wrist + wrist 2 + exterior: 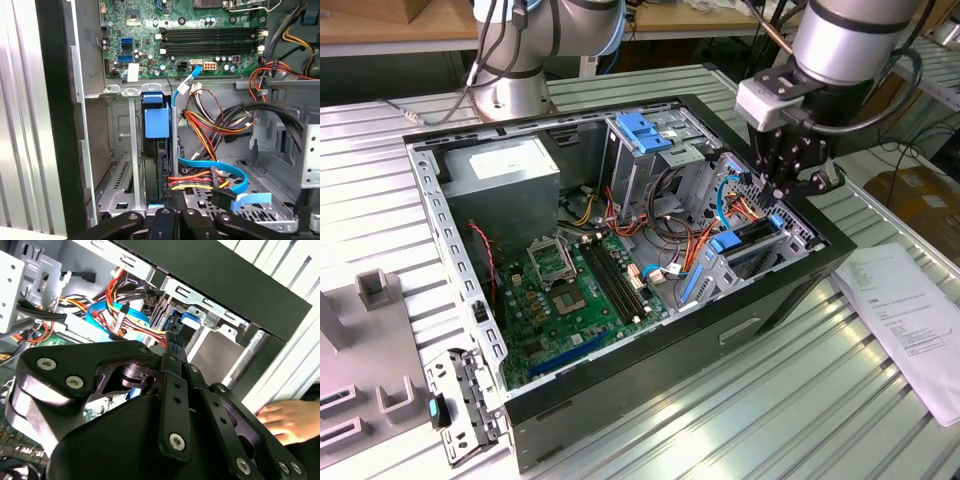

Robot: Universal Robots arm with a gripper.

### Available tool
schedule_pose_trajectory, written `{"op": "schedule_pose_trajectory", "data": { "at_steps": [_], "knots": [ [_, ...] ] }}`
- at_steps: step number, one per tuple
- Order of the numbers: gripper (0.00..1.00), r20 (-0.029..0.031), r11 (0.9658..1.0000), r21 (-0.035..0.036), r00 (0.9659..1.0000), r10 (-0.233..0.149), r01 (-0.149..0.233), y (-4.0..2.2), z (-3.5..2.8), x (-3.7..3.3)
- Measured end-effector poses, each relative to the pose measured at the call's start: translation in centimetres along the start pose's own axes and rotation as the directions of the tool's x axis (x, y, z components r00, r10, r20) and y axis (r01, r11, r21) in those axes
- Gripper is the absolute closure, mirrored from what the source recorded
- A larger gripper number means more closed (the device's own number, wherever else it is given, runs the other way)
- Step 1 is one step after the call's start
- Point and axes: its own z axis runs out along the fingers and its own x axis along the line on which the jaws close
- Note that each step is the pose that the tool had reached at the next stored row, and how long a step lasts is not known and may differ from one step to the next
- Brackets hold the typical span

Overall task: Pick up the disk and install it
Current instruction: 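Insert the second disk wire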

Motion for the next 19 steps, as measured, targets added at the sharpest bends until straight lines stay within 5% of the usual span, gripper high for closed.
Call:
{"op": "schedule_pose_trajectory", "data": {
  "at_steps": [2, 7, 10, 12, 15, 19],
  "knots": [
    [0.89, -0.0003, 1.0, -0.0042, 1.0, 0.0, 0.0, -0.17, -0.99, -0.21],
    [0.89, -0.0007, 0.9999, -0.0139, 1.0, 0.0, 0.0, -0.15, -1.26, -1.64],
    [0.89, -0.001, 0.9998, -0.0219, 1.0, 0.0, 0.0, -0.25, -1.99, -2.27],
    [0.89, -0.0014, 0.9996, -0.0295, 1.0, 0.0, -0.001, -0.25, -2.03, -2.5],
    [0.89, -0.0006, 0.9988, -0.0499, 1.0, 0.001, -0.001, -0.23, -2.03, -2.92],
    [0.89, -0.0005, 0.9986, -0.0526, 1.0, 0.001, -0.001, -0.1, -2.0, -4.0]
  ]
}}
